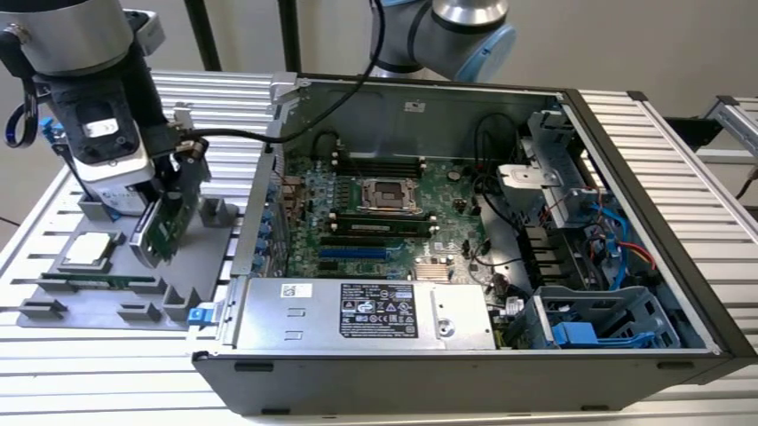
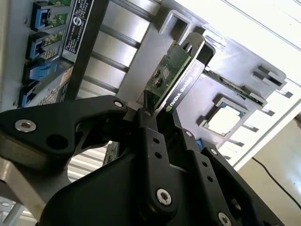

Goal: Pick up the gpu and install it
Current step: 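Pick up the gpu and move the gpu toward the slot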

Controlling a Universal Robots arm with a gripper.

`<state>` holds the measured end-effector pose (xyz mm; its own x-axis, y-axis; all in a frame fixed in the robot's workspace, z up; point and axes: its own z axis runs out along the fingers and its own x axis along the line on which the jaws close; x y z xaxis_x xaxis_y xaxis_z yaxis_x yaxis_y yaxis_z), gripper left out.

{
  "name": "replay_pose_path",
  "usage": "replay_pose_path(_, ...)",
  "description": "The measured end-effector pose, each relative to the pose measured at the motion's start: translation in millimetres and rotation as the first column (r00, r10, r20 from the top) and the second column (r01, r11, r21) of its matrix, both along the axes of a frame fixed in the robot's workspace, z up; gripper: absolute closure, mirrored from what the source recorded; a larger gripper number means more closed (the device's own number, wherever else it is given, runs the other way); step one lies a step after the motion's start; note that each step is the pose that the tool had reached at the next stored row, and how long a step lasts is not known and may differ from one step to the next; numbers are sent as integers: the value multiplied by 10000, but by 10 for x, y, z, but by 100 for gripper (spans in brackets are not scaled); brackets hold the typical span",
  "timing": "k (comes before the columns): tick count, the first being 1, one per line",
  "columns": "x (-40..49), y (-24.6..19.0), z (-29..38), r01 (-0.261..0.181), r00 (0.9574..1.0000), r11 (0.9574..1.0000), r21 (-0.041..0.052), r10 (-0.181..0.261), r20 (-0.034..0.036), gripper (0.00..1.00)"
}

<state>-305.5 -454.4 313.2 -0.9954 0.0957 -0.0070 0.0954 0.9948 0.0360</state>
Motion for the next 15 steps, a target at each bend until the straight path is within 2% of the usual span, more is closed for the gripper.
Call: replay_pose_path(15,1,-1,178,-2,10000,10000,0,2,0,100)
